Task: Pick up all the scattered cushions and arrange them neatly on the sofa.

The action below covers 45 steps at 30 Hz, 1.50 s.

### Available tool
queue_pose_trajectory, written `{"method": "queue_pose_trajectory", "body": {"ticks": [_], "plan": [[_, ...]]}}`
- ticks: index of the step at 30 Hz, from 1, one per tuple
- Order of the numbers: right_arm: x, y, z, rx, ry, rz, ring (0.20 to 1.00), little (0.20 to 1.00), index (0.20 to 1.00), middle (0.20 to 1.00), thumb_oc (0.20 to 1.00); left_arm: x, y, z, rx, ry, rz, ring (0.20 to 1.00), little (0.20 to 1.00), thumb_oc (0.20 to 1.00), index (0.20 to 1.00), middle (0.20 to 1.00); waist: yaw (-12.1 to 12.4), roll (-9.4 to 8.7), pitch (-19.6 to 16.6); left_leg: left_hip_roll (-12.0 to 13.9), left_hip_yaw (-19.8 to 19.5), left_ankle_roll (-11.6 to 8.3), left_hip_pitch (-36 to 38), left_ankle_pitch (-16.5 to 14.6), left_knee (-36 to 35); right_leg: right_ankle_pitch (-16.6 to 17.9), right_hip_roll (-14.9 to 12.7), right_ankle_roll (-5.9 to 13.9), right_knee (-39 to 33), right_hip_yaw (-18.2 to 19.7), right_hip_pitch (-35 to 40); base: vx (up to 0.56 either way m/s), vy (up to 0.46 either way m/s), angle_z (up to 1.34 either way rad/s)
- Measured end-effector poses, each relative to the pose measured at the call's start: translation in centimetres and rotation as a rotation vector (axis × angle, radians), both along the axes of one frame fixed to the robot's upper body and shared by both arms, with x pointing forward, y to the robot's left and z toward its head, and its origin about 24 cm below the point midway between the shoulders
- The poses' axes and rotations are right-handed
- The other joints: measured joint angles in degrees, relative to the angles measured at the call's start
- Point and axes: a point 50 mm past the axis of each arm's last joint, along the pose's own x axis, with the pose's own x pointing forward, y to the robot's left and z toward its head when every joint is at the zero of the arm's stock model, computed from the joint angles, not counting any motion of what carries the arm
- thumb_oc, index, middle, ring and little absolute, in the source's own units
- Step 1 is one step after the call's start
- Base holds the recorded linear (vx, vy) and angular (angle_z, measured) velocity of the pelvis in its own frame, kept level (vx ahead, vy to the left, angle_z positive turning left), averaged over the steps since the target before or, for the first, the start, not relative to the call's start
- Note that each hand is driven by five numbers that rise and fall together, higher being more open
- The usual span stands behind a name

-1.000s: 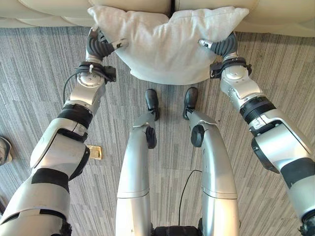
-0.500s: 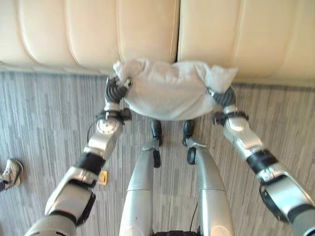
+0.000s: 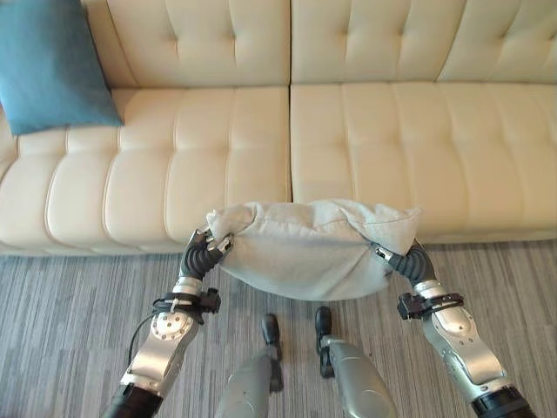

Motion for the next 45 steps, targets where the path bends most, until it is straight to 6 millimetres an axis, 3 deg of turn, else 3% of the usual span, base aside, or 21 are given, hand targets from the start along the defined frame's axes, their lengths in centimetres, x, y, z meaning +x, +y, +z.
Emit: {"method": "queue_pose_trajectory", "body": {"ticks": [5,11,14,15,16,19,21,24,26,27,28,30,33,35,37,38,41,45], "plan": [[-0.5,-0.2,-0.7,-0.03,0.042,0.018,0.2,0.2,0.2,0.2,0.2,-1.1,0.3,-1.1,0.0,0.055,0.001,0.2,0.2,0.2,0.2,0.2,0.21,-0.08,-3.25,-0.07,0.23,-0.22,4.09,-0.33,-2.29,0.44,0.48,0.11,-3.29,0.42,4.36,0.13,0.08,-0.06],[-0.7,0.0,-1.1,-0.034,0.067,0.04,0.2,0.2,0.2,0.2,0.2,-1.3,0.7,-1.4,0.004,0.085,0.004,0.2,0.2,0.2,0.2,0.2,1.62,-0.66,-3.83,-0.05,2.05,0.65,5.42,-1.08,-2.47,1.37,1.07,1.35,-1.33,1.92,3.96,0.06,0.085,-0.2],[-0.7,0.1,-1.1,-0.062,0.07,0.051,0.2,0.2,0.2,0.2,0.2,-1.4,0.9,-1.6,0.016,0.097,0.01,0.2,0.2,0.2,0.2,0.2,1.67,-0.89,-3.73,0.47,3.19,1.59,5.98,-2.76,-1.96,1.13,0.64,3.84,9.15,1.84,-1.05,0.2,0.114,-0.27],[-0.7,0.1,-1.1,-0.067,0.069,0.057,0.2,0.2,0.2,0.2,0.2,-1.4,0.9,-1.7,0.028,0.099,0.009,0.2,0.2,0.2,0.2,0.2,1.62,-1.03,-3.57,0.13,2.78,1.93,5.93,-3.61,-1.75,-1.04,0.14,5.84,17.15,1.91,-6.31,0.25,0.079,-0.22],[-0.8,0.1,-1.1,-0.067,0.07,0.06,0.2,0.2,0.2,0.2,0.2,-1.5,0.9,-1.7,0.037,0.103,0.009,0.2,0.2,0.2,0.2,0.2,1.59,-0.96,-3.48,0.02,2.8,2.09,5.96,-3.49,-1.63,-2.25,-0.5,7.36,20.43,1.91,-8.37,0.17,0.014,-0.02],[-1.0,0.2,-1.3,-0.075,0.08,0.072,0.2,0.2,0.2,0.2,0.2,-1.8,1.1,-2.0,0.048,0.117,0.012,0.2,0.2,0.2,0.2,0.2,0.68,-0.79,-3.41,-0.51,2.96,2.57,5.9,-3.7,-1.3,-3.59,-2.16,7.63,16.13,0.18,-12.57,0.36,-0.017,0.1],[-1.0,0.2,-1.4,-0.075,0.082,0.076,0.2,0.2,0.2,0.2,0.2,-1.8,1.1,-2.0,0.048,0.116,0.013,0.2,0.2,0.2,0.2,0.2,0.26,-0.86,-3.45,-0.52,2.75,2.53,5.34,-3.75,-1.16,-3.65,-2.8,8.04,8.32,-2.37,-13.62,0.42,-0.046,0.12],[-1.4,-0.1,-1.9,-0.075,0.107,0.074,0.2,0.2,0.2,0.2,0.2,-1.8,0.8,-2.2,0.037,0.122,0.011,0.2,0.2,0.2,0.2,0.2,-0.88,-0.15,-3.03,-0.47,0.23,2.17,5.54,-4.32,-0.57,-1.73,-2.87,8.8,-0.15,-2.84,-13.11,0.45,-0.128,0.37],[-2.4,-0.5,-2.8,-0.072,0.149,0.06,0.2,0.2,0.2,0.2,0.2,-1.8,0.5,-2.4,0.03,0.131,-0.005,0.2,0.2,0.2,0.2,0.2,-2.43,-0.06,-3.11,-0.47,-3.07,-0.02,7.17,-5.98,-0.53,-0.41,-3.43,7.96,-1.27,-2.65,-9.85,0.33,-0.135,0.82],[-3.2,-0.9,-3.5,-0.074,0.184,0.052,0.2,0.2,0.2,0.2,0.2,-2.1,0.3,-2.7,0.024,0.146,-0.021,0.2,0.2,0.2,0.2,0.2,-3.08,-0.29,-3.49,-0.39,-4.55,-1.21,9.75,-6.7,-0.9,2.21,-3.34,5.96,-1.75,-2.86,-6.91,0.32,-0.203,0.85],[-3.3,-1.1,-3.7,-0.08,0.195,0.05,0.2,0.2,0.2,0.2,0.2,-2.3,0.1,-2.9,0.016,0.155,-0.027,0.2,0.2,0.2,0.2,0.2,-3.07,0.77,-3.52,0.82,-4.75,-2.18,10.32,-7.42,-0.56,2.51,-2.38,5.43,-1.0,-2.95,-6.29,0.29,-0.229,0.65],[-3.6,-2.3,-4.0,-0.103,0.217,0.016,0.2,0.2,0.2,0.2,0.2,-2.0,-1.0,-2.9,0.002,0.153,-0.075,0.2,0.2,0.2,0.2,0.2,-3.83,2.66,-4.41,3.79,-5.94,-6.87,4.62,-9.89,12.91,3.18,-0.88,2.59,-0.86,-5.12,-4.67,0.29,-0.198,0.48],[-2.9,-3.0,-3.1,-0.142,0.188,0.011,0.2,0.2,0.2,0.2,0.2,-1.8,-1.4,-2.7,-0.02,0.14,-0.091,0.2,0.2,0.2,0.2,0.2,-3.54,3.63,-4.75,7.09,-4.87,-8.5,-1.18,-10.7,31.12,1.45,1.19,-3.34,0.98,-7.16,-3.27,0.27,-0.142,0.0],[-2.6,-3.4,-2.4,-0.143,0.161,-0.01,0.2,0.2,0.2,0.2,0.2,-1.6,-1.8,-2.6,-0.027,0.135,-0.106,0.2,0.2,0.2,0.2,0.2,-3.93,3.68,-5.32,7.77,-4.47,-8.72,-2.97,-10.0,36.59,0.38,2.62,-4.44,0.58,-6.2,-1.67,0.25,-0.097,-0.05],[-2.3,-3.6,-1.9,-0.145,0.137,-0.031,0.2,0.2,0.2,0.2,0.2,-1.1,-2.1,-2.3,-0.025,0.121,-0.124,0.2,0.2,0.2,0.2,0.2,-3.67,2.1,-5.0,6.46,-3.19,-7.98,-4.14,-10.78,33.81,1.43,2.81,-5.46,-1.52,-5.0,0.2,0.24,-0.031,-0.14],[-2.2,-3.6,-1.8,-0.145,0.13,-0.037,0.2,0.2,0.2,0.2,0.2,-0.9,-2.1,-2.2,-0.026,0.12,-0.124,0.2,0.2,0.2,0.2,0.2,-3.53,1.15,-4.99,5.82,-3.09,-7.82,-3.96,-10.83,28.26,1.91,2.9,-5.88,-2.65,-5.17,1.5,0.2,0.025,-0.24],[-1.6,-3.4,-1.2,-0.146,0.104,-0.03,0.2,0.2,0.2,0.2,0.2,-0.8,-1.9,-2.0,-0.023,0.11,-0.116,0.2,0.2,0.2,0.2,0.2,-3.35,0.37,-4.91,5.18,-3.85,-7.99,-4.13,-8.38,14.58,1.96,3.59,-5.99,-3.86,-4.69,3.97,0.14,0.056,-0.24],[-1.3,-3.2,-0.9,-0.145,0.089,-0.035,0.2,0.2,0.2,0.2,0.2,-0.7,-1.9,-1.9,-0.023,0.11,-0.115,0.2,0.2,0.2,0.2,0.2,-3.25,0.52,-4.98,5.35,-3.2,-7.14,-3.29,-5.48,9.25,1.73,4.04,-5.71,-6.15,-4.59,7.17,0.13,0.097,-0.24]]}}
